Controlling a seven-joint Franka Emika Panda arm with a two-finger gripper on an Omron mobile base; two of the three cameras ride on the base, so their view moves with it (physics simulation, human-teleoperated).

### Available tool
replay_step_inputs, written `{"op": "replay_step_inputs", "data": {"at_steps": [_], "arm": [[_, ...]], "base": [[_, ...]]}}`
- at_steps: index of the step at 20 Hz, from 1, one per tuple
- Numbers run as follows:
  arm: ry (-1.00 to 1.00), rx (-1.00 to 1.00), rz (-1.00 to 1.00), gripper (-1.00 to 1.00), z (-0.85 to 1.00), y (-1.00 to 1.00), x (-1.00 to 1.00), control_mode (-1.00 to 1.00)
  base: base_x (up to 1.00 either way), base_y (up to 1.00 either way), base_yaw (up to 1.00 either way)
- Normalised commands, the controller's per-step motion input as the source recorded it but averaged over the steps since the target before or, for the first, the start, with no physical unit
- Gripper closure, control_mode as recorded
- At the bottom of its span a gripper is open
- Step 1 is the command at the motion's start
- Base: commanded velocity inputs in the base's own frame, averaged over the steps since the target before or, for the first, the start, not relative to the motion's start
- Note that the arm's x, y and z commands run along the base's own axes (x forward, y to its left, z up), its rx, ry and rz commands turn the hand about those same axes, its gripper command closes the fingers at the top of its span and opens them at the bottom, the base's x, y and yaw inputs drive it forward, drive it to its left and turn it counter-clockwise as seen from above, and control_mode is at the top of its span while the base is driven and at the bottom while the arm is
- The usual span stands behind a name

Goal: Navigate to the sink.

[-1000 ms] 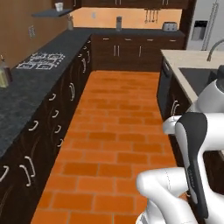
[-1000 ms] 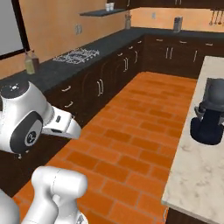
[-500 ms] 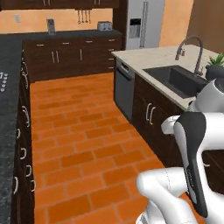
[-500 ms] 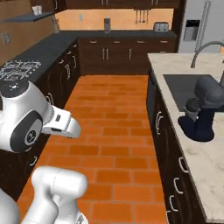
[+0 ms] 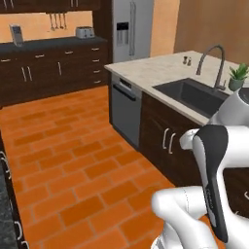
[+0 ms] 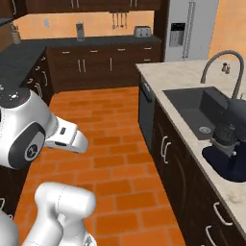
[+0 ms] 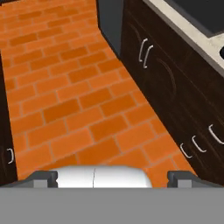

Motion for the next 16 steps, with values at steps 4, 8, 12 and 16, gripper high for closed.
{"op": "replay_step_inputs", "data": {"at_steps": [4,8,12,16], "arm": [[0.0,0.0,0.0,-1.0,0.0,0.0,0.0,1.0],[0.0,0.0,0.0,-1.0,0.0,0.0,0.0,1.0],[0.0,0.0,0.0,-1.0,0.0,0.0,0.0,1.0],[0.0,0.0,0.0,-1.0,0.0,0.0,0.0,1.0]], "base": [[1.0,0.57,-0.23],[1.0,0.53,-0.21],[1.0,0.62,-0.18],[1.0,0.5,-0.22]]}}
